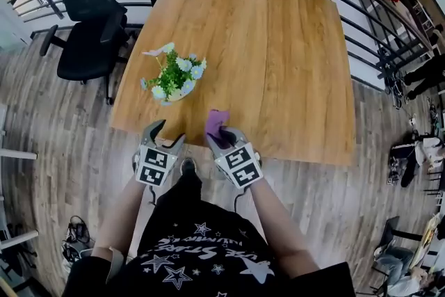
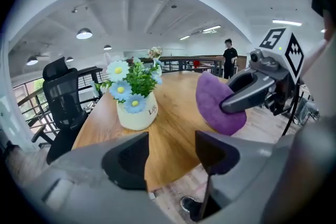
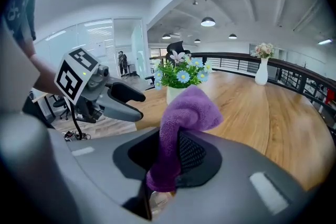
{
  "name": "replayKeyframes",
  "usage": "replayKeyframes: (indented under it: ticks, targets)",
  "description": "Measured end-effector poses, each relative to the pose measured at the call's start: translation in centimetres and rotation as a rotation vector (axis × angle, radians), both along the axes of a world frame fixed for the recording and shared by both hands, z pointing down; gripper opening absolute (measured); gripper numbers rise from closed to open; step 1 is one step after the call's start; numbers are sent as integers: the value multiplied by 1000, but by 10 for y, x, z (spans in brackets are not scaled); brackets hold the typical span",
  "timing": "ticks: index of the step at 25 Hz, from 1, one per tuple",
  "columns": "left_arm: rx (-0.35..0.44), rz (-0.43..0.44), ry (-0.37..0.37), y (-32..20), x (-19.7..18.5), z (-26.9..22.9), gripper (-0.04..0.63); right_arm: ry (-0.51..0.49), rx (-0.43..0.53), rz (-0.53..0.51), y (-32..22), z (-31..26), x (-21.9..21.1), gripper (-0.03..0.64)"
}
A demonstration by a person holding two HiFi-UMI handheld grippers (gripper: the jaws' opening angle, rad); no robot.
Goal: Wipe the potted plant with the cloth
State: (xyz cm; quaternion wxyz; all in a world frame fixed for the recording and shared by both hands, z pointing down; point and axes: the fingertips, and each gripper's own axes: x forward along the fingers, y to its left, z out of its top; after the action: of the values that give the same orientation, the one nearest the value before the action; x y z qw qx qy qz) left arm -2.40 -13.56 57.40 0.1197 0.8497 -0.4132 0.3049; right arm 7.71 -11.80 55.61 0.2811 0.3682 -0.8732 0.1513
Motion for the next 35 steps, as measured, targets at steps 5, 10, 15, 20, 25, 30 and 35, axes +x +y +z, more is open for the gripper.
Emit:
replayKeyframes:
  ticks: [5, 10, 15, 20, 25, 30, 35]
  targets:
    - [35, 0, 30, 38, 24, -18, 200, -9, 20, 41, 40, -12, 25, 84]
    - [81, -9, 47, 78, 42, -36, 101, -4, 41, 81, 83, -24, 50, 84]
    - [117, -10, 51, 113, 59, -50, 28, -10, 68, 125, 119, -36, 77, 84]
    - [140, -14, 58, 148, 77, -61, 2, -20, 100, 169, 153, -47, 102, 84]
    - [158, -46, 80, 171, 85, -73, 2, -28, 109, 190, 181, -51, 116, 84]
    - [171, -31, 92, 183, 96, -85, 2, -34, 111, 206, 196, -53, 125, 83]
    - [153, -24, 126, 193, 106, -88, 2, -47, 101, 246, 206, -54, 133, 83]
